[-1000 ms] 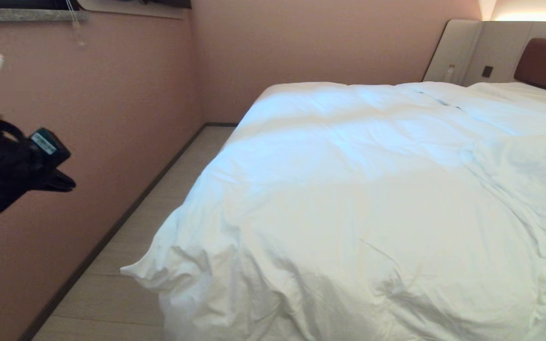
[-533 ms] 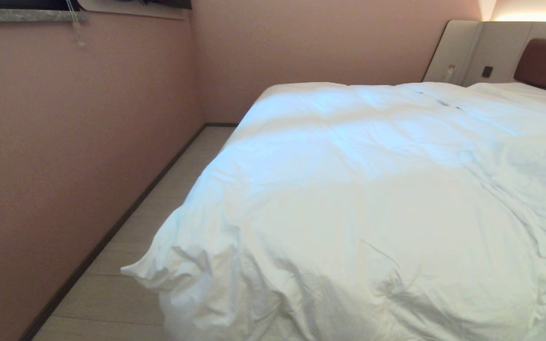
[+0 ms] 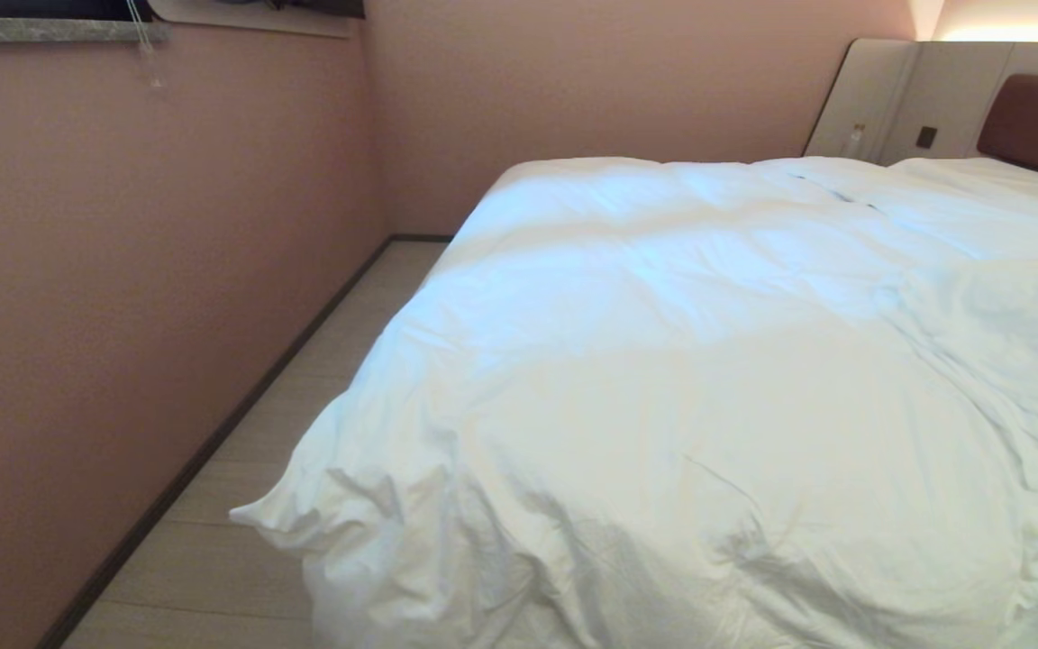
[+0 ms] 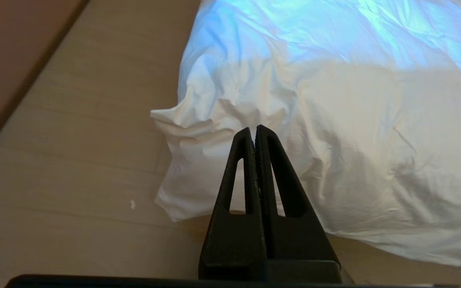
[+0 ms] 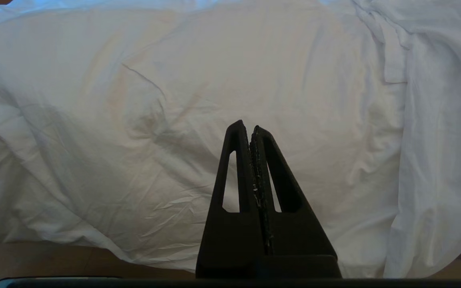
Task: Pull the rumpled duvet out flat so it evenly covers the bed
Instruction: Hold the folded corner of the quilt
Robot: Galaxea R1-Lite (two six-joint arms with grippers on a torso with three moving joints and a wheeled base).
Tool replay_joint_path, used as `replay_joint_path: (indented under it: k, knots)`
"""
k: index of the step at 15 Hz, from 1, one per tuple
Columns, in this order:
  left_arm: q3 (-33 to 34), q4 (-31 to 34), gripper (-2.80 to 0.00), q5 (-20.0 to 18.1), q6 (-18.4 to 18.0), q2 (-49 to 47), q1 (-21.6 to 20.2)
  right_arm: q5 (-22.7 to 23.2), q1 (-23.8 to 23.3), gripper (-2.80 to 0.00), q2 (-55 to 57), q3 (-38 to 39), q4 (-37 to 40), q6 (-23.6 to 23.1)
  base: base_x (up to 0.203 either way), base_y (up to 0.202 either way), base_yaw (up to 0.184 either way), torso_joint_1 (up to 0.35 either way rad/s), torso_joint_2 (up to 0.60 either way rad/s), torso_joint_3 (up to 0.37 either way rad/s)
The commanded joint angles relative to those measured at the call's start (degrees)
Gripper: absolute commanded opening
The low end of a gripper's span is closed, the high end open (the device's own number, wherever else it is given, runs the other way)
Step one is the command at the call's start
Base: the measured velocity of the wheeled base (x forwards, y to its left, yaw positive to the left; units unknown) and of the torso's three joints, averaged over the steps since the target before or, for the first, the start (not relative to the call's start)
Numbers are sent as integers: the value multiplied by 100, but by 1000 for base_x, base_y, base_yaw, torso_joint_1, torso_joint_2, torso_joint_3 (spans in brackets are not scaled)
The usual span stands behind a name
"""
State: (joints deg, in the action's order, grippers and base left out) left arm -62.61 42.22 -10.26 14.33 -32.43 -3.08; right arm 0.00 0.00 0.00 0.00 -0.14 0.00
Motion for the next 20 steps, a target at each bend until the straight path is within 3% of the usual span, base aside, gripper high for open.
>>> replay_joint_path:
  k: [1, 5, 10, 20]
  knots:
    - [253, 3, -280, -12, -113, 734, 0, 0, 0, -280, 0, 0, -4, 0, 0, 0, 0, 0, 0, 0]
    - [1041, -525, -280, 26, -489, 1670, 2, 0, 0, -280, 0, 0, -4, 0, 0, 0, 0, 0, 0, 0]
    - [2044, -1778, -280, 43, -371, 2124, 190, 0, 0, -280, 0, 0, -4, 0, 0, 0, 0, 0, 0, 0]
    - [2812, -2005, -280, 35, -545, 2996, 256, 0, 0, -280, 0, 0, -4, 0, 0, 0, 0, 0, 0, 0]
